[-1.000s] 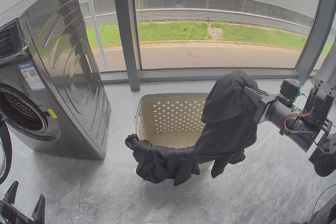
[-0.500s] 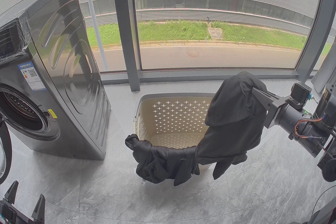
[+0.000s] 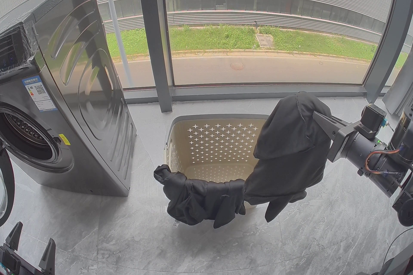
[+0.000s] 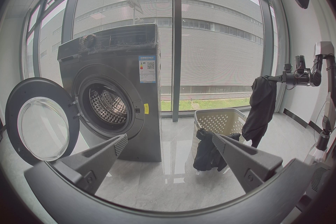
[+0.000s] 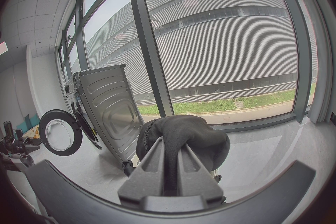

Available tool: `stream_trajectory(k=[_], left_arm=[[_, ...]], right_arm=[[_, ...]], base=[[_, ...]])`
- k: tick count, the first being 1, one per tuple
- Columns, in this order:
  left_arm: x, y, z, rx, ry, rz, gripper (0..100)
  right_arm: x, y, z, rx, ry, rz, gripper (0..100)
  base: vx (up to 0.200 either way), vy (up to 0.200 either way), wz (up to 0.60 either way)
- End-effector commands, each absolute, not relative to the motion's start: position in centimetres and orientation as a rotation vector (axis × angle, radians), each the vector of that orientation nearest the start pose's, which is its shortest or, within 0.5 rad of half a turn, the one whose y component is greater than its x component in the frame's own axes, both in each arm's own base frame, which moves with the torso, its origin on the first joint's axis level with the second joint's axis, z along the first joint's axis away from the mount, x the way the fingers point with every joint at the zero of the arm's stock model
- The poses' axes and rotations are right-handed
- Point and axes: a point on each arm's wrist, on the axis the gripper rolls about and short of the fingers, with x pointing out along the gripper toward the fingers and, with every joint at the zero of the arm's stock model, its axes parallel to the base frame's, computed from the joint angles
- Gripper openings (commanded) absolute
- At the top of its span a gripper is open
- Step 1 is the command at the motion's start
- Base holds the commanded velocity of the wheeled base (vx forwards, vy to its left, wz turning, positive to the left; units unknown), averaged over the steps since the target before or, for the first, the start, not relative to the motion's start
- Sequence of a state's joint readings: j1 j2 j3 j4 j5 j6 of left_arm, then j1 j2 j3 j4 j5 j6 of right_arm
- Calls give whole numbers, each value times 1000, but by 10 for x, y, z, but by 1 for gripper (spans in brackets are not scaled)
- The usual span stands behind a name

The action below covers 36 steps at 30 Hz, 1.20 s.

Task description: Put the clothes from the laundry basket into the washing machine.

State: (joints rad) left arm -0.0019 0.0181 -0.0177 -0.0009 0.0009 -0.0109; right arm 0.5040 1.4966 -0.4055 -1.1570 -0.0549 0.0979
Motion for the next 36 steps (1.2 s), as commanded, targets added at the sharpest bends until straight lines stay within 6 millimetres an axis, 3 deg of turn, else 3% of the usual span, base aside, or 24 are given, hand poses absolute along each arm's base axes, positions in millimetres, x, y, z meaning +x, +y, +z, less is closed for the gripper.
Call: stream_trajectory(k=[1, 21, 27, 36], left_arm=[[-23, 0, 76, -15, 2, 0, 100], [-23, 0, 76, -29, 0, 6, 100], [-23, 0, 76, -29, 1, 9, 100], [-23, 0, 76, -32, 1, 8, 100]], right_arm=[[199, 108, 184, 113, -36, 449, 0], [202, 102, 190, 108, -65, 334, 0], [202, 103, 190, 109, -67, 336, 0], [201, 106, 190, 116, -63, 358, 0]], base=[[0, 0, 0], [-180, 0, 0], [0, 0, 0], [0, 200, 0]])
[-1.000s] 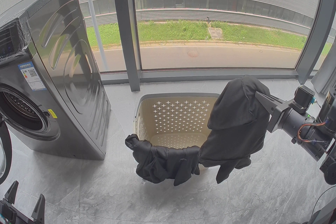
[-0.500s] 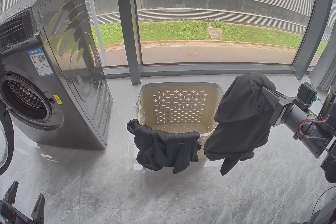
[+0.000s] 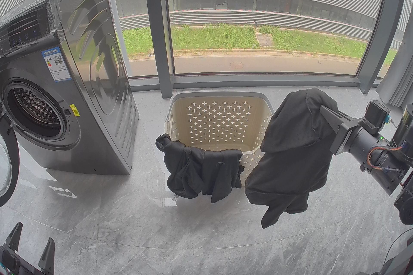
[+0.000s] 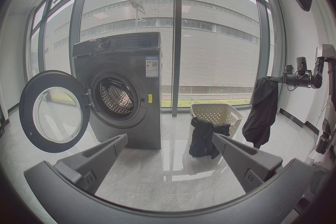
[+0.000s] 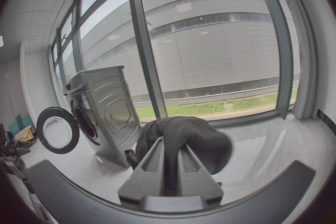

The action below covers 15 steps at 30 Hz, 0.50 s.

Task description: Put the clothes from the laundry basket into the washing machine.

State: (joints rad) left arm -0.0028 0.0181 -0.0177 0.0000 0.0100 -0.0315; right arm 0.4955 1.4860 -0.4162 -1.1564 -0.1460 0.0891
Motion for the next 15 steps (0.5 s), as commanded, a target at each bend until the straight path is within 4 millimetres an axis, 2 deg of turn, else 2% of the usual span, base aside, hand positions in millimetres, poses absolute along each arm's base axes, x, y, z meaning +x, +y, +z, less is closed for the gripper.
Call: stream_trajectory(k=[1, 15], left_arm=[[-23, 0, 76, -32, 1, 8, 100], [-23, 0, 76, -34, 1, 8, 100]], right_arm=[[201, 106, 190, 116, -64, 364, 0], [200, 106, 190, 118, -61, 401, 0]], base=[[0, 200, 0], [0, 200, 0]])
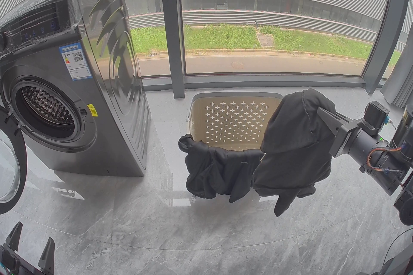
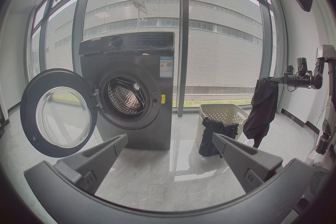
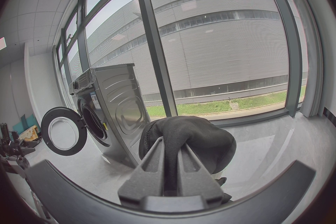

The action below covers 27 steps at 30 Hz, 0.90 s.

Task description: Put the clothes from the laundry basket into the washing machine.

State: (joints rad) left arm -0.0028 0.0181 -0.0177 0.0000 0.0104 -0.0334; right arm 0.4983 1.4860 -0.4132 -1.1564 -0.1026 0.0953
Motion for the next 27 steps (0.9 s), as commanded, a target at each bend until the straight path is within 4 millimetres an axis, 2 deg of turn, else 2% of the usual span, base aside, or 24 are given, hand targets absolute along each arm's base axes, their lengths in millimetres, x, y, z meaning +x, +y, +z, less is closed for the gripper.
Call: stream_trajectory(k=[1, 27], left_arm=[[-23, 0, 76, -34, 1, 8, 100], [-23, 0, 76, -34, 1, 8, 100]], right_arm=[[200, 106, 189, 118, -58, 401, 0], [197, 110, 188, 116, -54, 422, 0]], base=[[0, 200, 0], [0, 200, 0]])
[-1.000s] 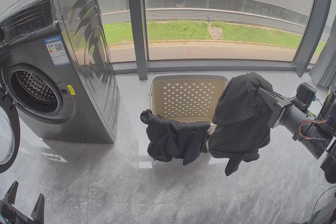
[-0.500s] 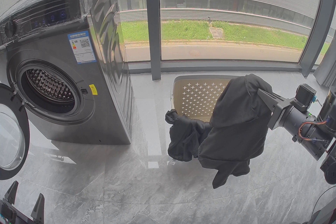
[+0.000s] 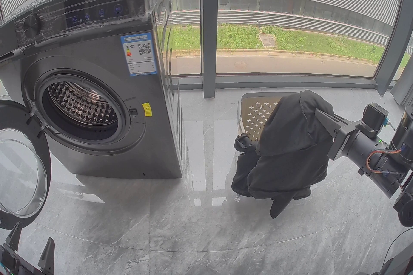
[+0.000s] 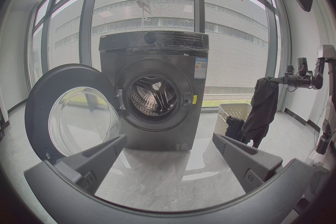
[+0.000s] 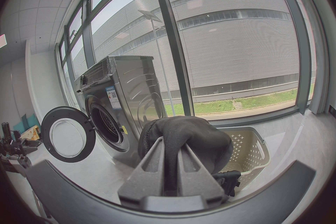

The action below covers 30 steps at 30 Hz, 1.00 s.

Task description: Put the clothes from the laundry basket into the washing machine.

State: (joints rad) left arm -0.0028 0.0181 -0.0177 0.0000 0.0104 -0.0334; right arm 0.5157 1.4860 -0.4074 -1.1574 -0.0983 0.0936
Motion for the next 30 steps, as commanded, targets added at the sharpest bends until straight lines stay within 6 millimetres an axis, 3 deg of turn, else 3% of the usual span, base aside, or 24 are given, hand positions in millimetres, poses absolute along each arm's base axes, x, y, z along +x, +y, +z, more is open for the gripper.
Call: stream_trajectory(k=[1, 15, 23, 30], left_arm=[[-23, 0, 76, -34, 1, 8, 100], [-23, 0, 76, -34, 1, 8, 100], [-23, 0, 76, -32, 1, 8, 100], [-23, 0, 76, -34, 1, 8, 100]], right_arm=[[197, 110, 188, 116, -55, 422, 0], [196, 111, 188, 114, -54, 431, 0], [195, 112, 187, 114, -51, 435, 0], [195, 112, 187, 115, -50, 435, 0]], base=[[0, 200, 0], [0, 200, 0], [0, 0, 0], [-200, 0, 0]])
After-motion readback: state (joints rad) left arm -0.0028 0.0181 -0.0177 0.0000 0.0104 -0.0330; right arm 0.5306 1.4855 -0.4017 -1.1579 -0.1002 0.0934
